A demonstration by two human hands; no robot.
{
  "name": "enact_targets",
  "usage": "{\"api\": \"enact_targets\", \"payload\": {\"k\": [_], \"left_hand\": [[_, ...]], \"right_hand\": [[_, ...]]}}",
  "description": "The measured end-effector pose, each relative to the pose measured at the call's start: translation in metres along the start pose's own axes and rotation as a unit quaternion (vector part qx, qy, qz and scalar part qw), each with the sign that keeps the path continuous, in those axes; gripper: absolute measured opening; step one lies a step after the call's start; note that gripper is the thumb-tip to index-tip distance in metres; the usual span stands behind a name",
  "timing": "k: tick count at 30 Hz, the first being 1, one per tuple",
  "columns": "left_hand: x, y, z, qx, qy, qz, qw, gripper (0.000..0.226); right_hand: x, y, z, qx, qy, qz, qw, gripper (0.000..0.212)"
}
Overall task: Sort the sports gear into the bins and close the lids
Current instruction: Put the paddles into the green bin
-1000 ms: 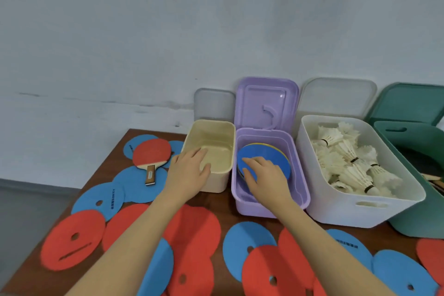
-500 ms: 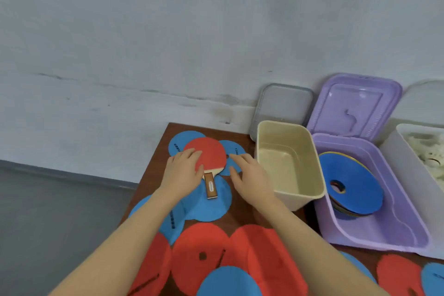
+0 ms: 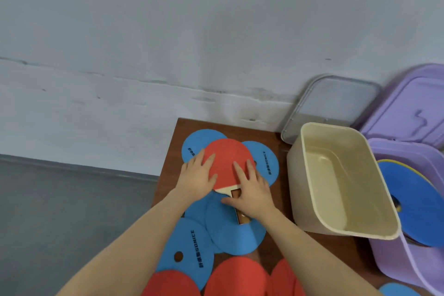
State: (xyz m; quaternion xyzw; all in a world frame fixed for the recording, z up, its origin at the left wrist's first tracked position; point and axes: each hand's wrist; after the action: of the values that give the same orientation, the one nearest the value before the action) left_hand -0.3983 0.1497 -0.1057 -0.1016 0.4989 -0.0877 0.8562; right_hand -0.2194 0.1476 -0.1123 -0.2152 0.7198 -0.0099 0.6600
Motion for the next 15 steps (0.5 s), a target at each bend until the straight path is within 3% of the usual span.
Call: {"api": "enact_targets", "payload": {"k": [8, 15], "left_hand": [[0.011, 0.017, -0.015, 0.025, -0.041, 0.001, 0.999, 0.059], [-0.012, -0.016, -0.002, 0.053, -0.07, 0.081, 0.993, 0.058]], "right_hand": [[0.011, 0.006, -0.004, 0.005, 0.019, 0.067, 0.998, 0.078], [-0.021, -0.016, -0.003, -0.056, -0.046, 0.17, 0.983, 0.069]]}}
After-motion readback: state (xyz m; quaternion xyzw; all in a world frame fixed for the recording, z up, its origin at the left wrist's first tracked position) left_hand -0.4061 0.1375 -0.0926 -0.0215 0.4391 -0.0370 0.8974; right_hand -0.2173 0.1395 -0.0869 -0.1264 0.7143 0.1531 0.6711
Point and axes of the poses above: each hand's wrist, its own y-axis towards the middle knuckle, its own x-axis out of the palm, z = x × y, and after that the axes turned 11 degrees about -y, right-handed
